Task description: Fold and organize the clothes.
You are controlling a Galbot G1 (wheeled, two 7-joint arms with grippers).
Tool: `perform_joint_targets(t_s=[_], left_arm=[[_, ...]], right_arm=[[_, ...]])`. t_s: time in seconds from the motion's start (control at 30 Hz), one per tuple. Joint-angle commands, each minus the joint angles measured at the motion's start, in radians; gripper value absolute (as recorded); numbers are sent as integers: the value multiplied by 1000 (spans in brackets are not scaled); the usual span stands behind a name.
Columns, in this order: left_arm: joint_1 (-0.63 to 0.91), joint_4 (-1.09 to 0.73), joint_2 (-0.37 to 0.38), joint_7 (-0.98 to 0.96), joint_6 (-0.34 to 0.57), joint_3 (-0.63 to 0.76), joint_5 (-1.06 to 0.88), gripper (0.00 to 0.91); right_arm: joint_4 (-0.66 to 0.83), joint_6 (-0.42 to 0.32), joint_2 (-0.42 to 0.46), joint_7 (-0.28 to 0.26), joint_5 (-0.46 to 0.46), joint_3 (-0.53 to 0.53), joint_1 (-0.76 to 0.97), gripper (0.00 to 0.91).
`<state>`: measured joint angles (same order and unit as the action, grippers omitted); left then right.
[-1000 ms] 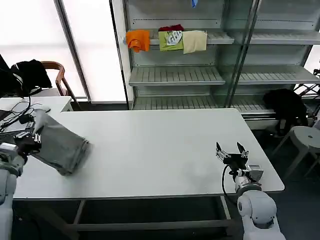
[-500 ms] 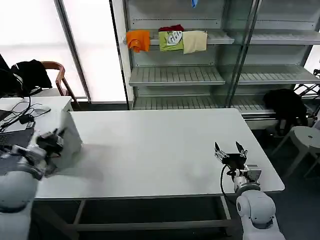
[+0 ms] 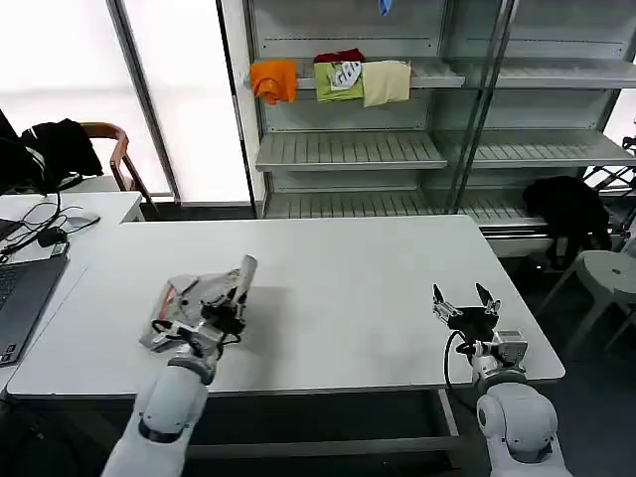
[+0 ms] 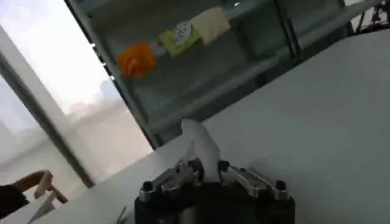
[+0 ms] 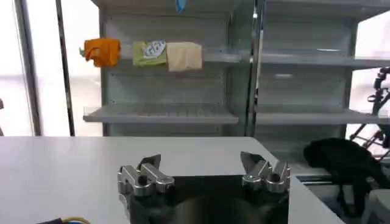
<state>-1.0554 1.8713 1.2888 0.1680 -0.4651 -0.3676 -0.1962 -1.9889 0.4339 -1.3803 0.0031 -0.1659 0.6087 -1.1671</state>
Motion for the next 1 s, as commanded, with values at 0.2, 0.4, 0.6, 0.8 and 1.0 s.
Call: perform_joint_targets(t_s=[0.2, 0.4, 0.6, 0.8, 1.0], left_arm=[[212, -290, 186, -174, 123, 286, 125, 856], [272, -352, 277, -222, 111, 304, 147, 907], [286, -228, 213, -220, 70, 271, 226, 907], [226, -61, 30, -166, 43, 141, 306, 907], [92, 20, -78, -130, 45, -56, 393, 907]], right_arm=[[1, 22, -2, 6, 25, -23, 9, 907], [7, 27, -8, 5, 32, -34, 6, 907], [7, 71, -48, -24, -47, -80, 25, 907], [98, 108, -144, -46, -136, -184, 96, 907], [234, 144, -220, -95, -225, -293, 217, 907]])
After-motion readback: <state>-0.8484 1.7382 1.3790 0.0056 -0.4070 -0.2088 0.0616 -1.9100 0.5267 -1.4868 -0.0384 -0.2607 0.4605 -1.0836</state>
